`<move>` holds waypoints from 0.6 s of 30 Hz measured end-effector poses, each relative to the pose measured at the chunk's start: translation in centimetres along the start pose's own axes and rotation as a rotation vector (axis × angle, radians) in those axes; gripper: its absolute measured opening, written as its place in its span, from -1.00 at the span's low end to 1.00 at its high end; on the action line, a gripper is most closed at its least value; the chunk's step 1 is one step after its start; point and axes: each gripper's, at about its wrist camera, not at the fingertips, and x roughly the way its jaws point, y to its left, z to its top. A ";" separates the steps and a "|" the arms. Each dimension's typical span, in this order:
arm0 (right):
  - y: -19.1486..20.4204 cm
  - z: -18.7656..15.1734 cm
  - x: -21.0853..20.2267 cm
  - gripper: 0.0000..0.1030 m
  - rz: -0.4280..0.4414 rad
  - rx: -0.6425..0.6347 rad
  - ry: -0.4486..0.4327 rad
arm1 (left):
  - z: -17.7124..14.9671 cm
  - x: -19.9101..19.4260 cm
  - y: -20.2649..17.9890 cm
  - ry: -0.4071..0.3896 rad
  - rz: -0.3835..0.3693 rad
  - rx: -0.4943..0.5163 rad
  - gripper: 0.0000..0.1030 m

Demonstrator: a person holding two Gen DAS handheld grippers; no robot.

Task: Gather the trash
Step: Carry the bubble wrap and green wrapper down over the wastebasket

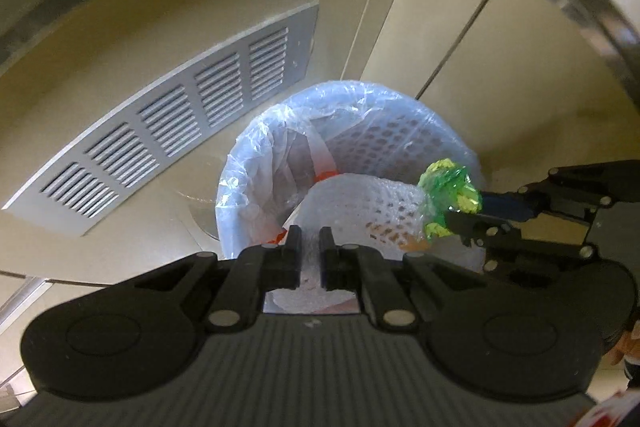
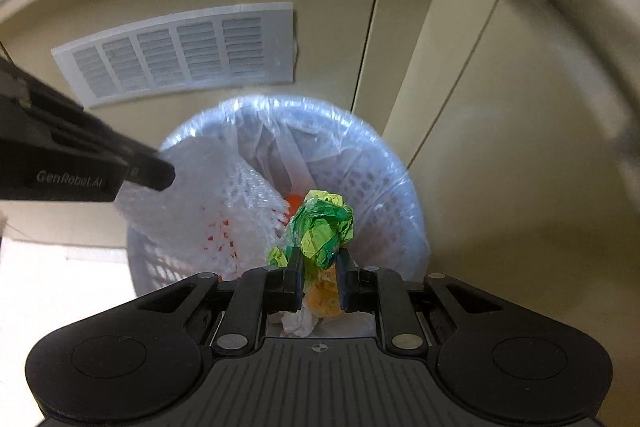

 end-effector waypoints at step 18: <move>0.0 -1.5 9.7 -0.68 0.007 -0.110 0.112 | -0.2 9.2 -0.2 0.094 0.007 0.063 -0.85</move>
